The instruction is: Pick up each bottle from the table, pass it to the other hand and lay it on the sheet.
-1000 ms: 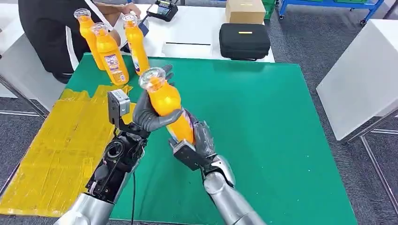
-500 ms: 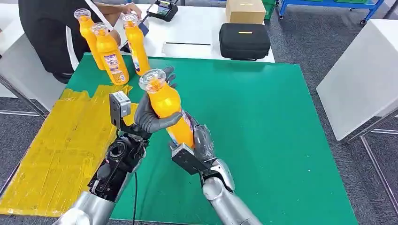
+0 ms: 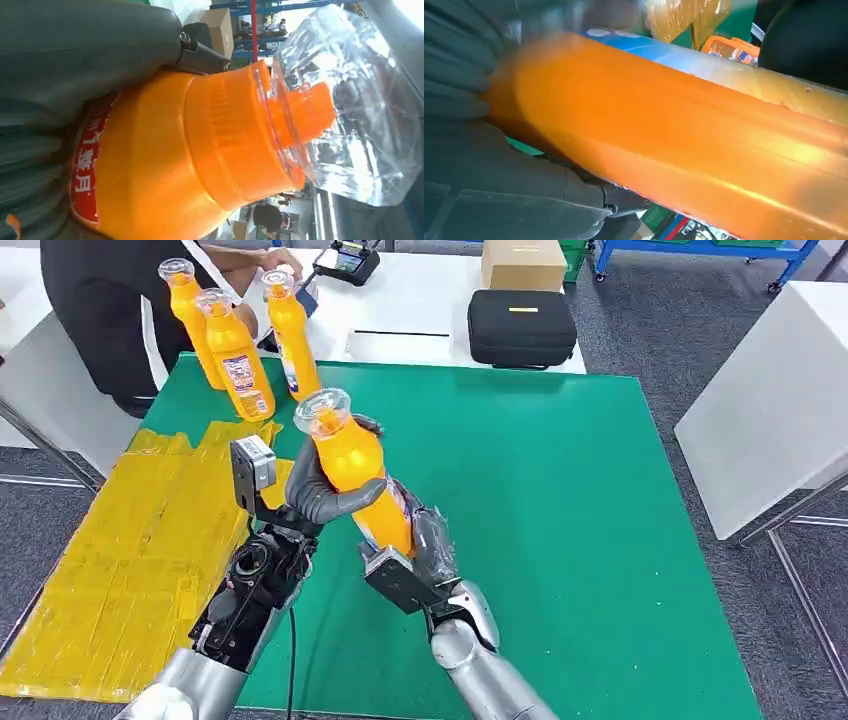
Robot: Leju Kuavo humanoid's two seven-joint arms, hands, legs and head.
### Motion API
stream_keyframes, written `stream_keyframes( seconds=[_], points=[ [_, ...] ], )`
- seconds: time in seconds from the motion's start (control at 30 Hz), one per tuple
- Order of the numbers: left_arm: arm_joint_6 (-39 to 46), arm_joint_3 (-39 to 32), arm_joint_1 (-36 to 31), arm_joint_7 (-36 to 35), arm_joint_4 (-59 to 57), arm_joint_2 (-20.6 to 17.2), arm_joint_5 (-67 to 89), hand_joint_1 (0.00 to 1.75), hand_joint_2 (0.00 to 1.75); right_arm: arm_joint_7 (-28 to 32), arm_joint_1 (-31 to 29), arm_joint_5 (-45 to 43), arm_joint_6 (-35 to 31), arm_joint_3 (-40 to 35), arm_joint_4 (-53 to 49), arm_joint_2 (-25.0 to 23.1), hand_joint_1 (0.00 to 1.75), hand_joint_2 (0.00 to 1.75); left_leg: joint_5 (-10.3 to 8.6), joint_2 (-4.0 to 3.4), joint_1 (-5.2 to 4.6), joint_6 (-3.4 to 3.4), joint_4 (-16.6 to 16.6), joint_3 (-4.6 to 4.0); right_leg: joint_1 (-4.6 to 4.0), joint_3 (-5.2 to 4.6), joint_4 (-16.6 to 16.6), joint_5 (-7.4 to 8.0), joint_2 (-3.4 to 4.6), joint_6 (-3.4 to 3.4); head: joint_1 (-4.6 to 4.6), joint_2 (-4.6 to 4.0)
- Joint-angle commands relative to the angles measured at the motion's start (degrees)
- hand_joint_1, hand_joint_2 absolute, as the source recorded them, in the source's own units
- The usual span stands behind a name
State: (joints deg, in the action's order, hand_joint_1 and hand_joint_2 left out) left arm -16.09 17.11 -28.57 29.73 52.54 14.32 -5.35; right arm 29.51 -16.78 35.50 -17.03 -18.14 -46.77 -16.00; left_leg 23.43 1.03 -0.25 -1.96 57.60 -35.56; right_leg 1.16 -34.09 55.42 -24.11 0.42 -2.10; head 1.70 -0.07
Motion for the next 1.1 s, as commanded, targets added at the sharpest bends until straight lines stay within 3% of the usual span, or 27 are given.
stream_keyframes(
  seconds=[0.03,0.3,0.33,0.37,0.6,0.73,0.83,0.93,1.0,1.03,1.1],
  points=[
    [0.5,-0.5,-2.9,-0.7,-5.1,0.0,-0.1,1.75,1.75,2.9,0.1,-1.0,-0.6,-4.4,-3.3,1.4,1.75,1.75,0.08,-0.06,0.03,0.1,0.0,0.16,-0.05,0.16,0.0,-0.07,-0.02,0.09,0.0,0.0],
    [1.3,-1.1,-3.0,-0.8,-4.8,0.2,-0.4,1.75,1.75,5.8,2.3,-3.5,-2.6,-3.6,-9.3,2.1,1.75,1.75,0.15,-0.13,0.03,0.13,0.0,0.29,-0.05,0.28,0.0,-0.12,0.02,0.13,0.0,0.0],
    [1.8,-1.2,-2.9,-0.8,-4.5,0.1,-0.3,1.75,1.75,6.1,2.7,-3.9,-2.9,-3.6,-10.4,2.2,0.47,1.75,0.15,-0.14,0.03,0.14,0.0,0.29,-0.05,0.27,0.0,-0.12,0.03,0.13,-0.02,0.0],
    [2.2,-1.4,-2.8,-0.9,-4.3,0.0,-0.3,1.75,1.75,6.7,3.3,-4.4,-3.5,-3.5,-12.1,2.3,0.05,1.75,0.11,-0.12,0.03,0.11,0.0,0.21,-0.04,0.2,0.0,-0.07,0.04,0.11,0.0,0.0],
    [5.5,-1.3,-2.9,-0.4,-3.9,-0.5,1.8,1.75,1.75,7.8,4.8,-6.6,-2.8,-4.1,-16.1,2.7,0.0,1.75,0.04,-0.07,0.01,0.08,0.0,0.13,-0.02,0.12,0.0,-0.04,0.0,0.08,0.04,0.0],
    [25.9,-1.2,-3.0,0.9,-3.5,-2.1,17.5,1.75,1.75,5.5,9.3,-10.0,-1.0,-6.1,-29.7,4.4,0.0,1.75,0.12,-0.09,0.03,0.1,0.0,0.2,-0.04,0.17,0.0,-0.08,0.02,0.1,0.0,0.0],
    [43.8,-0.5,-4.4,-3.1,-8.3,-2.8,36.4,1.75,1.75,4.5,11.8,-11.1,-0.5,-5.8,-36.4,5.3,0.0,1.75,0.08,-0.05,0.02,0.09,0.0,0.15,-0.03,0.15,0.0,-0.09,-0.05,0.08,-0.02,0.0],
    [43.8,-1.2,-4.7,-2.4,-9.6,-2.6,36.8,1.75,1.75,4.0,12.3,-11.4,0.0,-5.7,-38.0,5.7,0.0,1.75,0.16,-0.01,0.05,0.15,0.0,0.33,-0.07,0.34,0.0,-0.17,-0.12,0.14,0.0,0.0],
    [54.6,1.3,-6.4,-7.6,-14.8,-3.5,51.6,1.75,1.75,4.4,13.2,-11.5,-1.2,-4.4,-40.2,5.7,0.0,1.75,0.07,0.01,0.04,0.09,0.0,0.18,-0.05,0.2,0.0,-0.08,-0.08,0.09,0.0,0.0],
    [56.1,1.5,-6.7,-10.9,-15.9,-3.7,57.4,1.75,1.75,4.4,13.6,-11.5,-1.5,-3.9,-41.3,5.9,0.0,1.75,0.04,0.05,0.03,0.07,0.0,0.14,-0.04,0.16,0.0,-0.06,-0.11,0.07,0.0,0.0],
    [56.1,1.5,-6.7,-10.9,-15.9,-3.7,57.4,1.75,1.75,4.4,13.6,-11.5,-1.5,-3.9,-41.3,5.9,0.0,1.75,0.11,0.02,0.05,0.12,0.0,0.28,-0.06,0.29,0.0,-0.12,-0.12,0.12,0.0,0.0]
  ],
)
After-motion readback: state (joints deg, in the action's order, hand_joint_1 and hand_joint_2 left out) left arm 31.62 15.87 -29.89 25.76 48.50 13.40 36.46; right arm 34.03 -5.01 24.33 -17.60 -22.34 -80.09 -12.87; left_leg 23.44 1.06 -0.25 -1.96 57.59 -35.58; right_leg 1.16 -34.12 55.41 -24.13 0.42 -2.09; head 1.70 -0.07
